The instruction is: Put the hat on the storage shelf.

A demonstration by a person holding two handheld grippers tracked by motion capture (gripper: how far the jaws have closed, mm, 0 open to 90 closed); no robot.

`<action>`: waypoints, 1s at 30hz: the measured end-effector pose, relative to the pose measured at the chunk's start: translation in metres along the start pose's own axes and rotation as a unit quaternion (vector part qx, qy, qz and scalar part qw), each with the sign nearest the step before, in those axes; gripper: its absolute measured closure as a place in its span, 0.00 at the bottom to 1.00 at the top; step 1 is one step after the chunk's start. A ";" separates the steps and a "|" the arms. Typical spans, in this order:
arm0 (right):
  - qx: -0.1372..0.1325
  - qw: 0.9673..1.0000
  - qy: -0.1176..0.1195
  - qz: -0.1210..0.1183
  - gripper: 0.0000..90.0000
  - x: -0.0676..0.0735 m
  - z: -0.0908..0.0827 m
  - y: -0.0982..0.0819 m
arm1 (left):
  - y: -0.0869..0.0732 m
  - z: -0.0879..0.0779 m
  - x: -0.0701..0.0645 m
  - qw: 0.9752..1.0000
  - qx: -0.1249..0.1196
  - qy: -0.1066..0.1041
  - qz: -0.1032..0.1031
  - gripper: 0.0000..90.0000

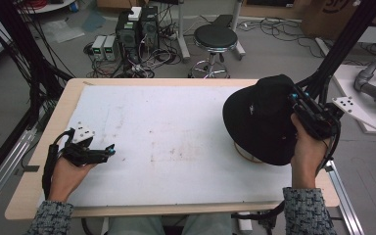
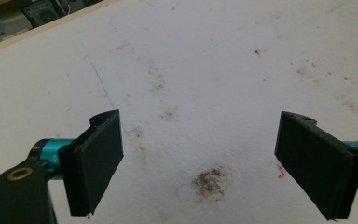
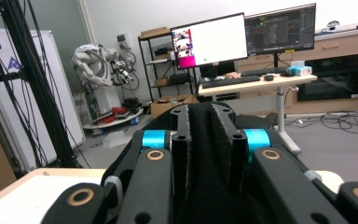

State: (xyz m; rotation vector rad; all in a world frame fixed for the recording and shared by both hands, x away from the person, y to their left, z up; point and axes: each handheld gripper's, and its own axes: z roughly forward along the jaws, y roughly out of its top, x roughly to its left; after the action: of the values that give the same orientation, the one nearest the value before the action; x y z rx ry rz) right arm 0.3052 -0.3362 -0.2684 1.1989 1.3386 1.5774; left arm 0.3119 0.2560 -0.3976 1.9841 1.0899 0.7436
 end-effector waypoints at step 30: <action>-0.024 0.999 0.005 -0.021 0.65 0.008 -0.007 0.000 | 0.000 0.000 0.000 1.000 0.000 0.000 0.000 0.17</action>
State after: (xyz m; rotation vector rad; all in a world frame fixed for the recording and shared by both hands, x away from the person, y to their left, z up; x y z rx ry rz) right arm 0.2961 -0.3306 -0.2668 1.1289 1.3167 1.5777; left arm 0.3121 0.2561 -0.3978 1.9849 1.0902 0.7422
